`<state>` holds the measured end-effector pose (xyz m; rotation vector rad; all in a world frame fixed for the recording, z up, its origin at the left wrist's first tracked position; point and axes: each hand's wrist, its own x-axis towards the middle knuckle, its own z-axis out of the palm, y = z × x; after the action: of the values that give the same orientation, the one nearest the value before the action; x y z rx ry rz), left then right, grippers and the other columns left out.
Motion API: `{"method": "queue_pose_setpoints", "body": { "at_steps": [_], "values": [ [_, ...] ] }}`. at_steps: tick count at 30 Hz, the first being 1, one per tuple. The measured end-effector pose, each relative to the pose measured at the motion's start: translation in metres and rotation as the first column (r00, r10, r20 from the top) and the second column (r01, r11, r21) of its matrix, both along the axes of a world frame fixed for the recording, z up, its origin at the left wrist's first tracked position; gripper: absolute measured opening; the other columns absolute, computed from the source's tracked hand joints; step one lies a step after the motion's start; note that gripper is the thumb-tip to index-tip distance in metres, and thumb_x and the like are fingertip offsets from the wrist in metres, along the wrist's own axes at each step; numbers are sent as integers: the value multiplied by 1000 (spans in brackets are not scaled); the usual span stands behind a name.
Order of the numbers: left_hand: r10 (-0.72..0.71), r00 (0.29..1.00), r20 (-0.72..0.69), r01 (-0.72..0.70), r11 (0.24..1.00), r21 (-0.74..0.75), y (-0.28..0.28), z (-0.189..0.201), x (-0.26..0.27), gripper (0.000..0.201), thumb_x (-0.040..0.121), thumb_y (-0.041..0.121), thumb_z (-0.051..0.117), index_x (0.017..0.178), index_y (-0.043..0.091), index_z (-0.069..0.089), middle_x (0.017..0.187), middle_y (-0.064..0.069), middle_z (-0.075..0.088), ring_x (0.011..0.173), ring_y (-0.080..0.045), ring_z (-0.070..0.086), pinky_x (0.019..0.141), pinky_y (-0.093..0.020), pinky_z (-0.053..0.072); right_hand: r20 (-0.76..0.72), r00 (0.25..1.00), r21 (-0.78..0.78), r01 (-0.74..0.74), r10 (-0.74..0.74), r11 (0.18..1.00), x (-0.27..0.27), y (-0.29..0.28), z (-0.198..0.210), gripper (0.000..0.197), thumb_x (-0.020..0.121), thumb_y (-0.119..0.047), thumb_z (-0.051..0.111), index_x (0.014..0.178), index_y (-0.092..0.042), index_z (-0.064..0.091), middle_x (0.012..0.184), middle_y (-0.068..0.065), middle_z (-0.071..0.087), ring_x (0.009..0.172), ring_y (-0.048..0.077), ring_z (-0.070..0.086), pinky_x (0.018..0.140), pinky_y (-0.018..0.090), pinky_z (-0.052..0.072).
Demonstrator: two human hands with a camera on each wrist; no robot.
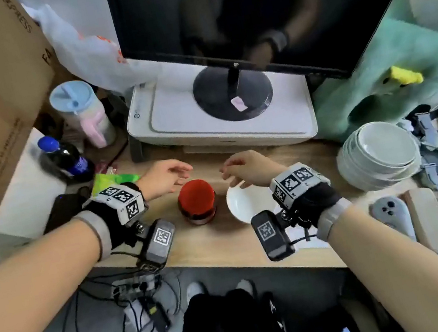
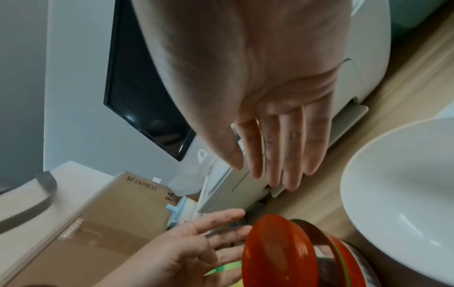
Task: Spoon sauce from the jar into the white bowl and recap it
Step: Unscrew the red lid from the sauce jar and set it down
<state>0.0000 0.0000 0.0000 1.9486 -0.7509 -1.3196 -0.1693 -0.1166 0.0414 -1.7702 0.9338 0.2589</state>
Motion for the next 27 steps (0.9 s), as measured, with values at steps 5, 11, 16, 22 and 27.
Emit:
{"method": "queue_pose_setpoints", "body": {
  "at_steps": [5, 11, 16, 22, 27],
  "values": [
    [-153, 988, 7, 150, 975, 164, 16, -24, -2, 58, 77, -16, 42, 130, 8, 40, 117, -18, 57, 89, -25, 59, 41, -11, 39, -12, 996, -144, -94, 94, 985, 9, 17, -22, 46, 82, -18, 67, 126, -13, 55, 124, 9, 61, 104, 23, 60, 94, 35, 47],
    [-247, 967, 66, 245, 969, 41, 25, -43, -22, 103, 53, -14, 76, 137, 6, 21, 130, -6, 40, 118, -14, 36, 92, -11, 28, -122, 955, -277, -293, 269, 915, 20, 40, -39, 77, 69, -22, 76, 137, -21, 40, 133, 10, 50, 116, 28, 54, 95, 32, 44],
    [-82, 995, 63, 88, 991, -105, 28, -75, -28, 111, 25, 33, 85, 121, 21, 31, 125, -7, 42, 122, -29, 43, 109, -47, 32, -128, 954, -418, -300, 271, 857, 23, 50, -52, 84, 64, -24, 77, 138, -23, 38, 134, 5, 50, 123, 27, 44, 97, 35, 43],
    [-116, 976, 186, 129, 990, -60, 24, -76, -27, 108, 25, 46, 81, 119, 20, 35, 124, -10, 49, 114, -25, 51, 102, -46, 41, -96, 959, -547, -275, 267, 791, 24, 55, -58, 75, 64, -32, 76, 132, -24, 45, 127, 0, 55, 118, 25, 46, 90, 40, 48],
    [-137, 973, 185, 150, 987, -58, 23, -68, -26, 108, 30, 34, 83, 125, 15, 36, 126, -7, 48, 115, -19, 48, 100, -33, 39, -141, 934, -527, -352, 329, 773, 24, 44, -53, 77, 61, -29, 76, 131, -27, 45, 122, -2, 56, 113, 24, 48, 86, 38, 50]
  ]
}}
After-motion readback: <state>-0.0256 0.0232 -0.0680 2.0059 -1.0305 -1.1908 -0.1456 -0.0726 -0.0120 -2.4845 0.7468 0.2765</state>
